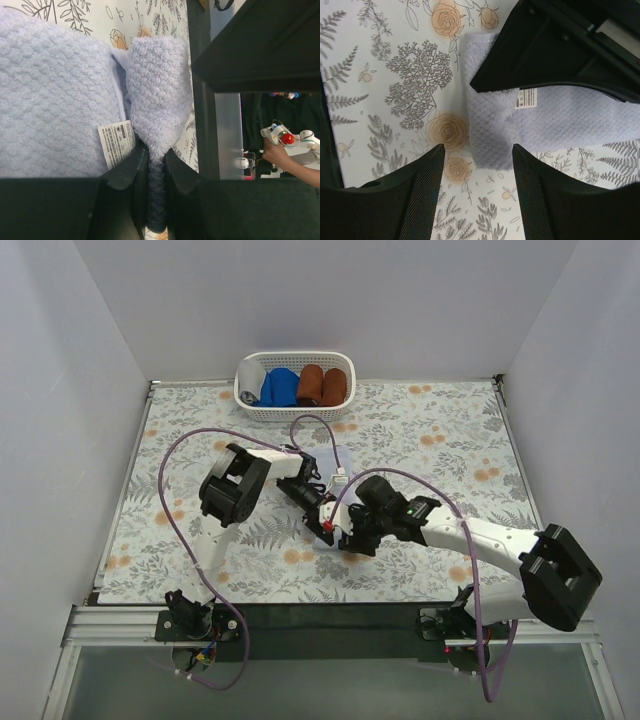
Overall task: Roll the towels
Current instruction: Roll the towel
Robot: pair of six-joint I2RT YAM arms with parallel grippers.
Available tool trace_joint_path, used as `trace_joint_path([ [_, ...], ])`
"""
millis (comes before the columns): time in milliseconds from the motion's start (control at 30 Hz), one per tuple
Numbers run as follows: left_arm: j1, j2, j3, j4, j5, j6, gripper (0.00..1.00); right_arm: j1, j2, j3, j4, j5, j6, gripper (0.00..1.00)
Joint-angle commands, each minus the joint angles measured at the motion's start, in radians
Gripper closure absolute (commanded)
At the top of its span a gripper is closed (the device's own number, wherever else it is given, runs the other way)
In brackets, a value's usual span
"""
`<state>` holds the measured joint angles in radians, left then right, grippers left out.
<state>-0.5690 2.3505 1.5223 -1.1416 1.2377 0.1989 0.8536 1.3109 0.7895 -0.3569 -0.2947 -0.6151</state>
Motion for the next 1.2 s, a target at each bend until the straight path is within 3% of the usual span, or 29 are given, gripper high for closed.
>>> trace_joint_path([
  [0,0.02,0.05,0.015,0.022,-0.144,0.068,0.87,0.045,0.045,-0.041,0.18,0.127,-0.049,0.47],
  [33,0.021,0.055,0.019,0.017,-0.142,0.071,0.87,0.05,0.059,-0.042,0.19,0.121,-0.055,0.48],
  [167,0.031,0.062,0.029,0.017,-0.142,0.071,0.86,0.053,0.145,-0.045,0.207,0.111,-0.057,0.69],
  [333,0.034,0.058,0.044,0.0,-0.147,0.082,0.84,0.053,0.209,-0.065,0.223,0.111,-0.048,0.78],
  [367,0.034,0.058,0.045,-0.001,-0.146,0.082,0.83,0.053,0.211,-0.067,0.222,0.102,-0.046,0.89],
  [433,0.035,0.046,0.047,-0.003,-0.141,0.082,0.81,0.051,0.214,-0.065,0.201,0.069,-0.043,0.99],
  [600,0.058,-0.066,0.004,0.028,-0.118,0.086,0.63,0.032,0.235,0.003,-0.023,-0.102,-0.08,0.99],
  [700,0.092,-0.212,-0.079,0.167,-0.127,0.03,0.59,0.001,0.26,0.062,-0.155,-0.225,-0.084,0.99],
  [967,0.233,-0.457,-0.299,0.333,-0.225,-0.094,0.57,-0.116,0.37,0.149,-0.267,-0.46,-0.014,0.99],
  [1167,0.232,-0.843,-0.549,0.607,-0.405,-0.133,0.52,-0.171,0.587,0.276,-0.393,-0.58,-0.02,0.99],
])
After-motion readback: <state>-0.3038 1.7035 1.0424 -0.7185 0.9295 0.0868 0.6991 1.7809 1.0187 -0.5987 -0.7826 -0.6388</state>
